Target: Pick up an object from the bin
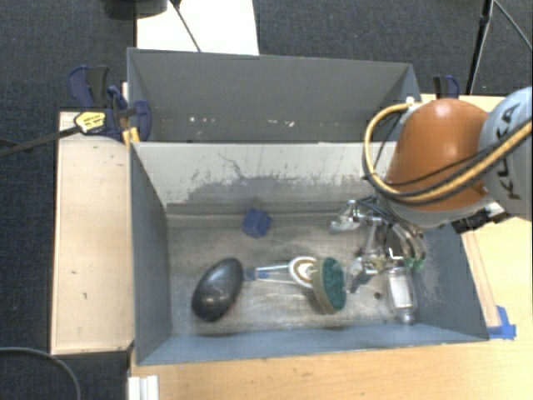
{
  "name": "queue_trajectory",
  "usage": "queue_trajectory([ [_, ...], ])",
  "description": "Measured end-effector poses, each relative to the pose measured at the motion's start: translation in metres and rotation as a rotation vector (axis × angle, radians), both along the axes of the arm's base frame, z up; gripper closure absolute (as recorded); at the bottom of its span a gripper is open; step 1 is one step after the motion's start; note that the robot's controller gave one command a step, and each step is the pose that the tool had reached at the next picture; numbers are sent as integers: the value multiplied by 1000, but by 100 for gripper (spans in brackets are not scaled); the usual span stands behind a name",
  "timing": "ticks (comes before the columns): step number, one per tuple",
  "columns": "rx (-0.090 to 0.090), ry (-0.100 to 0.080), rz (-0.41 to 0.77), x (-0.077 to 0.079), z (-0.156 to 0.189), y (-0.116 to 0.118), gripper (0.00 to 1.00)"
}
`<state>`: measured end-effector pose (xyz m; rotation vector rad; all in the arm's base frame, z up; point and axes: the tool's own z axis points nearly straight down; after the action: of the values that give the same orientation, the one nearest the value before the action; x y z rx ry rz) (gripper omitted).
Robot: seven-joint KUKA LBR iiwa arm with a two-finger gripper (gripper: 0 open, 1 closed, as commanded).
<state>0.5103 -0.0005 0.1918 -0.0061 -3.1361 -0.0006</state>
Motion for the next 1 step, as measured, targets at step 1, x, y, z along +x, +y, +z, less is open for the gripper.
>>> queue_trajectory([
  [1,-3,-29,382,-16,-101,11,0],
])
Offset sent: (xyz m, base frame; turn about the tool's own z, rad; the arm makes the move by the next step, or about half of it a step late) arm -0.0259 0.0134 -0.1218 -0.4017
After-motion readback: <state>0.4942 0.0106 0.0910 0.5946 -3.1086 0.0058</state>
